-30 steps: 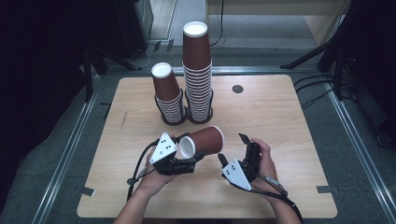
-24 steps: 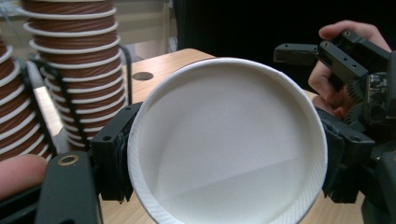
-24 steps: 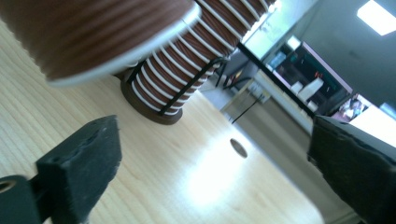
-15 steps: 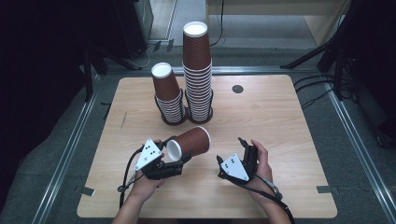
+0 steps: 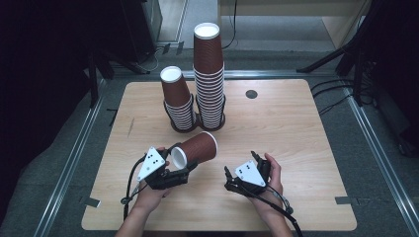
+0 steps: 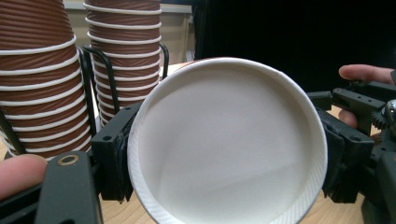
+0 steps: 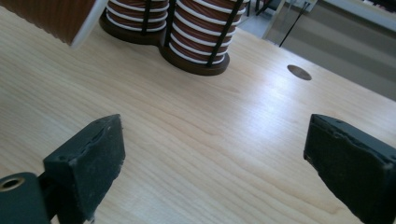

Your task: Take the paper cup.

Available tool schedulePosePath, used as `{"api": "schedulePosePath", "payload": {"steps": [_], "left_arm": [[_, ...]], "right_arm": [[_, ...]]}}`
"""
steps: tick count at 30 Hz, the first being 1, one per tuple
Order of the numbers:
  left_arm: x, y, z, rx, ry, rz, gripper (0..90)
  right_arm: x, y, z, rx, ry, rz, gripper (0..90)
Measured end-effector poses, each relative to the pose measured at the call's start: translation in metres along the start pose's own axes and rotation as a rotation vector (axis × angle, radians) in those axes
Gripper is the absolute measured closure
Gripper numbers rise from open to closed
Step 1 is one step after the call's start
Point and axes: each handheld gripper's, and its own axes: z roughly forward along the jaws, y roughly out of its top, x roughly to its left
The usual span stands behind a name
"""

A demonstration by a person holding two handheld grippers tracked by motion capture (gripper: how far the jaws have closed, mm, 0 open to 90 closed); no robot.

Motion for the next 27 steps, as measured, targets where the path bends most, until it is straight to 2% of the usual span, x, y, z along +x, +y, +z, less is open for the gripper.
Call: {"api": "schedulePosePath", "payload": {"steps": [3,5,6,7,16,22,25,27], "left_arm": [[0.0,-0.001,0.0,0.001,0.004,0.002,22.4],[0.001,-0.002,0.0,-0.002,0.001,0.004,22.4],[0.001,-0.002,0.0,-0.002,0.001,0.004,22.4],[0.001,-0.003,0.001,-0.005,0.001,0.001,22.4],[0.002,-0.004,0.003,-0.009,0.014,0.001,22.4],[0.004,-0.005,0.002,-0.014,0.022,-0.003,22.4],[0.004,-0.005,0.002,-0.015,0.025,-0.003,22.4],[0.004,-0.006,0.002,-0.016,0.025,-0.004,22.4]], "right_arm": [[0.001,-0.001,-0.002,-0.003,0.015,0.022,4.7],[0.002,-0.001,-0.003,0.003,0.005,0.053,3.6],[0.002,-0.001,-0.003,0.003,0.005,0.053,3.6],[0.002,-0.001,-0.004,0.004,0.0,0.095,2.9],[0.007,0.0,-0.006,0.003,0.008,0.246,0.0],[0.009,0.003,-0.01,-0.026,0.023,0.381,0.0],[0.01,0.005,-0.011,-0.028,0.027,0.403,0.0],[0.012,0.007,-0.011,-0.01,0.035,0.426,0.0]]}}
